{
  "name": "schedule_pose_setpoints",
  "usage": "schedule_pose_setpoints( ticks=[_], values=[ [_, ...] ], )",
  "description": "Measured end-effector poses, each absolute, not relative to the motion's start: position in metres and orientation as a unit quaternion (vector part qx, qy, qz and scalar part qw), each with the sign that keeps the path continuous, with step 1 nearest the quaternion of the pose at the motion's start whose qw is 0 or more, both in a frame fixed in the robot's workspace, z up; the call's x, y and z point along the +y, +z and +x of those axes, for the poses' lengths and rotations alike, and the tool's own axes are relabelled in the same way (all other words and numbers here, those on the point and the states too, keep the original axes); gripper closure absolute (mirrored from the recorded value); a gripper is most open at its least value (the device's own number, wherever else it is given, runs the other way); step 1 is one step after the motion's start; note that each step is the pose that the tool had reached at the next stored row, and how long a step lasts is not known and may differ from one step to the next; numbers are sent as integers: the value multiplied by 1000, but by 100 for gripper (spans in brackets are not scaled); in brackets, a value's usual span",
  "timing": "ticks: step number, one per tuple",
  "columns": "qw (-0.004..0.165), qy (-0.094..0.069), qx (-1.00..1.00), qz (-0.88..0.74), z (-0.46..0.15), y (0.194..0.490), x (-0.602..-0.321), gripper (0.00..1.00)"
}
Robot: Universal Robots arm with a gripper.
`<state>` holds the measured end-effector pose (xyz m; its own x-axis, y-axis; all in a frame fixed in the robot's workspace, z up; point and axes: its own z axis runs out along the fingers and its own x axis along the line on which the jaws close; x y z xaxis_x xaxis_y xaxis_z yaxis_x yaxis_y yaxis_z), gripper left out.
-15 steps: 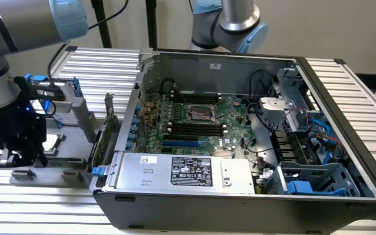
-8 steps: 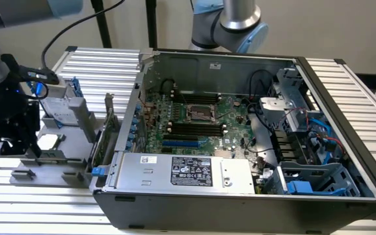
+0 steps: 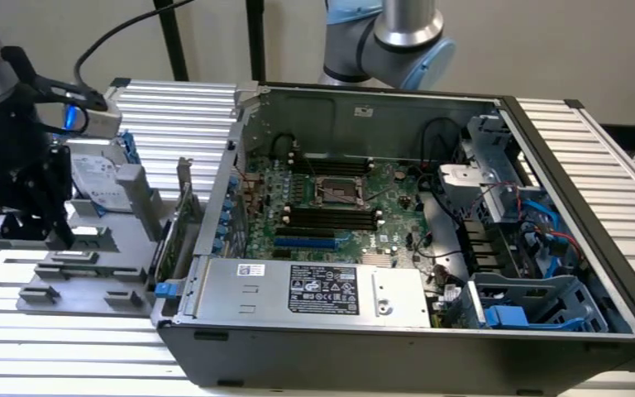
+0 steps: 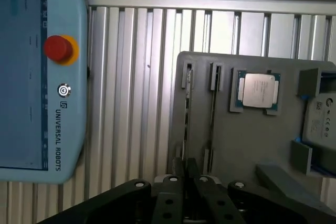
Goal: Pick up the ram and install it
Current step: 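Pick up the ram and move it above insertion slot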
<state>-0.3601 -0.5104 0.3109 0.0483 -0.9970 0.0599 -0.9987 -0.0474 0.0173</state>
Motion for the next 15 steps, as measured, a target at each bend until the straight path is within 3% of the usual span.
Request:
schedule_pose_setpoints(
  ticks=[15],
  values=[
    [23, 12, -690, 724, -296, 372, -510, 86]
  ],
)
